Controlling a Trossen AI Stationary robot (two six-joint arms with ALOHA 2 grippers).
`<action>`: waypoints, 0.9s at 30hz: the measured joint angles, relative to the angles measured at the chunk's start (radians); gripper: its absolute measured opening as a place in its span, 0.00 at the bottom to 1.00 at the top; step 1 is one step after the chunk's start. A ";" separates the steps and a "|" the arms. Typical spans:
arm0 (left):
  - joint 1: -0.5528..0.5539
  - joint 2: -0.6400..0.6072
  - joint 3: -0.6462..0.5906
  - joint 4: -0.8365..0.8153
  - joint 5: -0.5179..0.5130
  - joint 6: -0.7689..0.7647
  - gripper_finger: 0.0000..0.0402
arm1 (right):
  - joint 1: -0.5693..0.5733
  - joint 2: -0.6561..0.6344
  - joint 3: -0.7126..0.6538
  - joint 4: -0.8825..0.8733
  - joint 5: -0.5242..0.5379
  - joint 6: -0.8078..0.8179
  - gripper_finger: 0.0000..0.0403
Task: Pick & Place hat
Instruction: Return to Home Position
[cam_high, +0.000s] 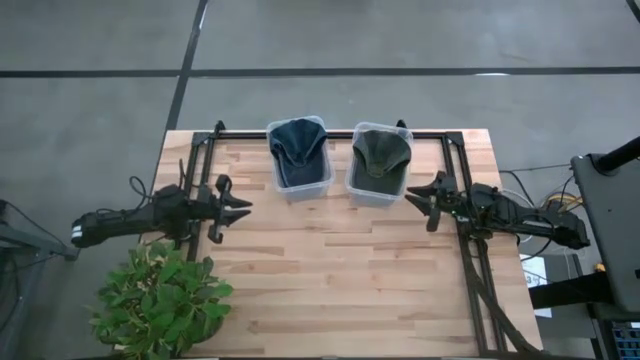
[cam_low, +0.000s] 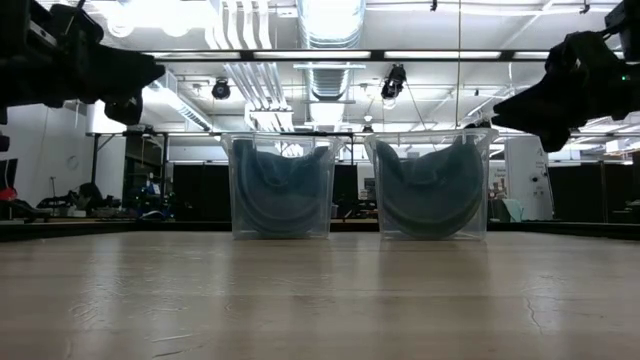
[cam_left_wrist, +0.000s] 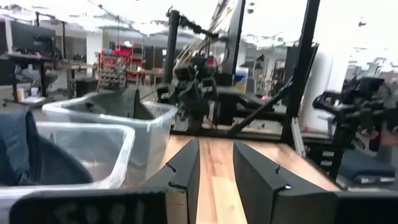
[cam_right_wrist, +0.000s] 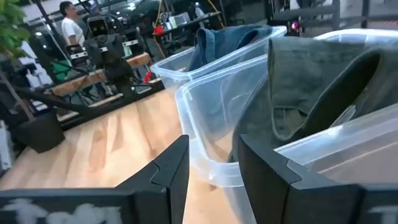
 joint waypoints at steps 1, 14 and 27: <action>0.000 -0.002 0.000 -0.013 -0.002 0.004 0.22 | 0.000 0.004 -0.002 0.009 0.002 -0.015 0.32; 0.000 0.003 -0.001 -0.059 -0.018 -0.064 0.22 | 0.000 0.019 -0.006 0.027 0.005 0.061 0.32; 0.000 0.003 -0.002 -0.061 -0.017 -0.065 0.22 | 0.000 0.019 -0.006 0.027 0.003 0.047 0.31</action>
